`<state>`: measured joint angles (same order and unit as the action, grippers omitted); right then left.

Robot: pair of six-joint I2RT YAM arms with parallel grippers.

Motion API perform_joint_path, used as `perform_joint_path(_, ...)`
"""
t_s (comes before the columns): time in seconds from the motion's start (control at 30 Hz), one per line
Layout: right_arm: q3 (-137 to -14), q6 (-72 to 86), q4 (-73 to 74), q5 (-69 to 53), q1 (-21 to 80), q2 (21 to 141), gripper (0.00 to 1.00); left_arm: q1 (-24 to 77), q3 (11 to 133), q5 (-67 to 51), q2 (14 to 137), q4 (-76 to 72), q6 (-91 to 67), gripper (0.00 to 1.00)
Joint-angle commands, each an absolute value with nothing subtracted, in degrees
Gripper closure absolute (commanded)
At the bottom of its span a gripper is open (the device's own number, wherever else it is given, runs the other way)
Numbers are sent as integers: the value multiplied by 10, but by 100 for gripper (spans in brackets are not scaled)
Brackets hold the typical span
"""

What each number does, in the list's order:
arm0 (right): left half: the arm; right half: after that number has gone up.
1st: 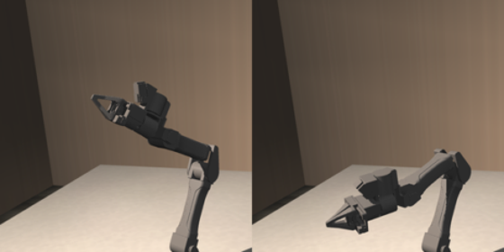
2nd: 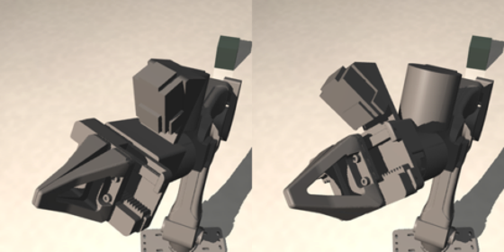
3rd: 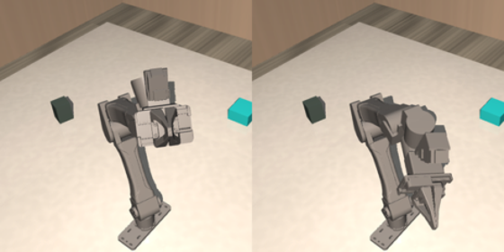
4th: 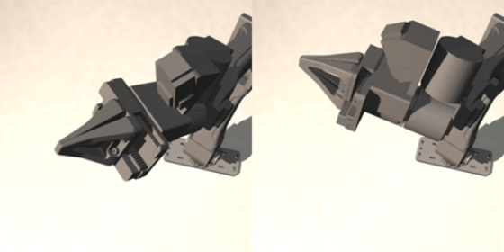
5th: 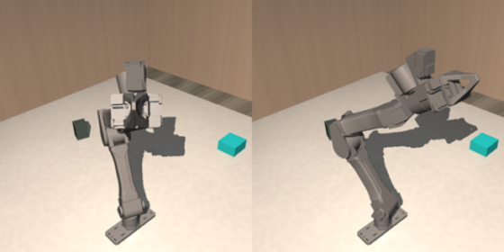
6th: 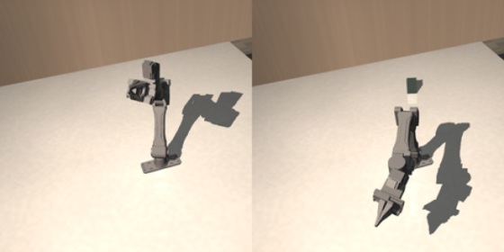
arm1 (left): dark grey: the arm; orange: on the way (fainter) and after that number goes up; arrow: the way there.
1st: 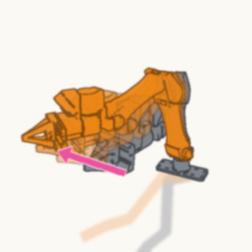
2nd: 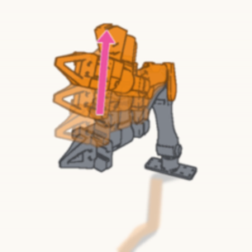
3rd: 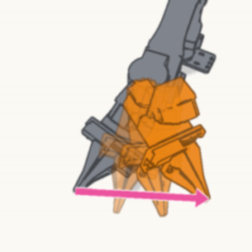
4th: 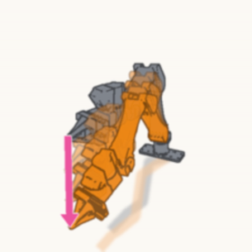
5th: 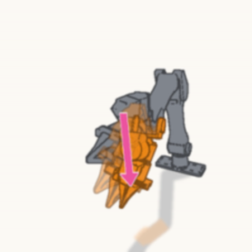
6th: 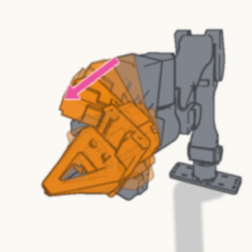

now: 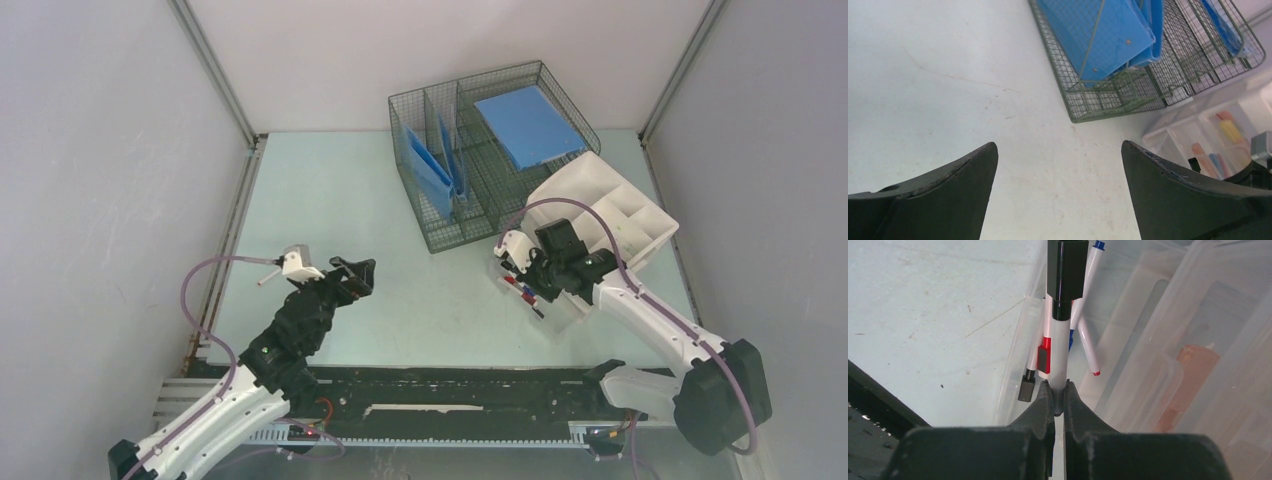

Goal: Organize the desk
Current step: Place the stationery in the drawer.

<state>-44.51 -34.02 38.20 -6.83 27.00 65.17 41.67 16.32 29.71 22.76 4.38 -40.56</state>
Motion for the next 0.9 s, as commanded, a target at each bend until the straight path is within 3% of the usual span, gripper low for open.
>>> perform_joint_path(0.0,-442,-330,368,-34,272,668,95,381,150,278,216,53,-427,0)
perform_joint_path(0.07,-442,-327,369,-27,271,681,91,365,147,271,215,55,-430,0)
perform_joint_path(0.43,-443,-319,376,-53,271,679,50,286,139,232,199,77,-440,0)
perform_joint_path(0.67,-457,-332,405,-147,272,621,43,194,129,170,202,74,-461,0)
perform_joint_path(0.87,-457,-348,413,-160,278,602,42,48,145,91,257,94,-475,0)
